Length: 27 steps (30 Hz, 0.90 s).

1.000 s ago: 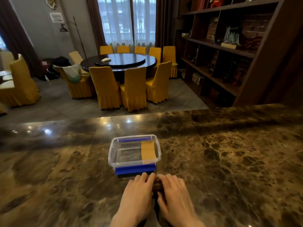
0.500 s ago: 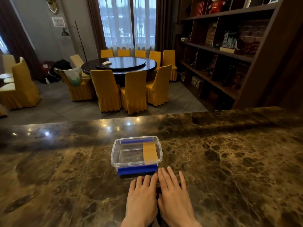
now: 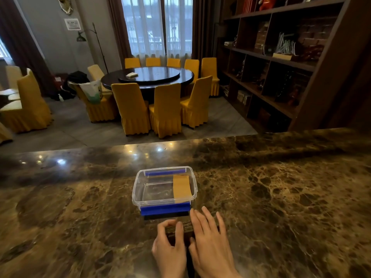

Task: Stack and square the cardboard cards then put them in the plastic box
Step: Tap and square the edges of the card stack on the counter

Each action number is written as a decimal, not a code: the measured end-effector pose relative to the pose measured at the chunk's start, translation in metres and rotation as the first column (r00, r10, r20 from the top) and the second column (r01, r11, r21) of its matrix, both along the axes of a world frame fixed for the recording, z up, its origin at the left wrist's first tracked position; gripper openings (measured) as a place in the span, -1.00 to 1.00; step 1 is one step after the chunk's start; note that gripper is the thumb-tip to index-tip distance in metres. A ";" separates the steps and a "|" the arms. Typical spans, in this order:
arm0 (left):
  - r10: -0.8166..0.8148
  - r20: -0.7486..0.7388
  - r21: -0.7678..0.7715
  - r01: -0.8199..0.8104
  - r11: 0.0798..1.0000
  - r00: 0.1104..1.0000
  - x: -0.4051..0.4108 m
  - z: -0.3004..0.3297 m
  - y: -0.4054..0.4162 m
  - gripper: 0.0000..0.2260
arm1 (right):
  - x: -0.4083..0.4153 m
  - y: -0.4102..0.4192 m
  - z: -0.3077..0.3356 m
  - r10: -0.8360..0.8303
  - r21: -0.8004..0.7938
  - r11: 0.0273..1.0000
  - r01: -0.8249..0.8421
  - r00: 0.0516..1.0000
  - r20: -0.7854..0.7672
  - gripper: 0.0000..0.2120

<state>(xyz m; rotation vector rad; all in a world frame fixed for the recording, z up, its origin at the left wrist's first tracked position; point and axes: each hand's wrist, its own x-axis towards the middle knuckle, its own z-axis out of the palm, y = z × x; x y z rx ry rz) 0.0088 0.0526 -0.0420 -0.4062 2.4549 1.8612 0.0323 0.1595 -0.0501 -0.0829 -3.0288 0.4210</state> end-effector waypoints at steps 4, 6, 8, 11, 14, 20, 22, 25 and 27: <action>0.047 0.040 -0.010 -0.047 0.999 0.998 -0.007 -0.002 0.004 -0.91 | -0.001 0.008 0.008 -0.140 -0.439 0.896 0.061 0.979 -0.149 -0.53; 0.059 0.037 0.019 -0.060 0.998 0.998 -0.009 -0.004 0.003 -0.91 | -0.003 0.015 0.014 -0.419 -0.791 0.577 0.200 0.905 -0.077 -0.66; 0.045 0.008 0.028 -0.046 0.999 0.999 -0.008 -0.007 0.004 -0.91 | -0.006 0.018 0.011 -0.497 -0.923 0.270 0.275 0.861 0.112 -0.78; 0.027 -0.011 0.040 -0.027 0.999 1.000 -0.008 -0.010 0.005 -0.91 | -0.009 0.012 0.005 -0.403 -0.926 0.239 0.290 0.898 0.177 -0.66; 0.029 -0.019 0.061 -0.028 0.998 0.999 -0.012 -0.010 0.007 -0.94 | -0.016 0.008 -0.001 -0.490 -0.920 0.242 0.307 0.858 0.157 -0.71; 0.199 -0.015 0.139 -0.196 0.971 0.980 -0.007 -0.002 0.026 -0.84 | -0.020 0.002 -0.008 -0.546 -0.927 0.214 0.308 0.825 0.148 -0.81; 0.226 -0.070 0.157 -0.213 0.964 0.972 -0.012 0.002 0.025 -0.88 | -0.021 0.002 -0.006 -0.531 -0.946 0.164 0.280 0.833 0.155 -0.78; 0.184 -0.146 0.116 -0.168 0.979 0.972 -0.015 0.001 0.017 -0.86 | -0.015 0.002 -0.007 -0.504 -0.924 0.309 0.225 0.863 0.041 -0.72; 0.177 -0.146 0.077 -0.167 0.983 0.973 -0.013 -0.006 0.014 -0.78 | -0.013 0.000 -0.013 -0.515 -0.869 0.429 0.248 0.857 -0.010 -0.67</action>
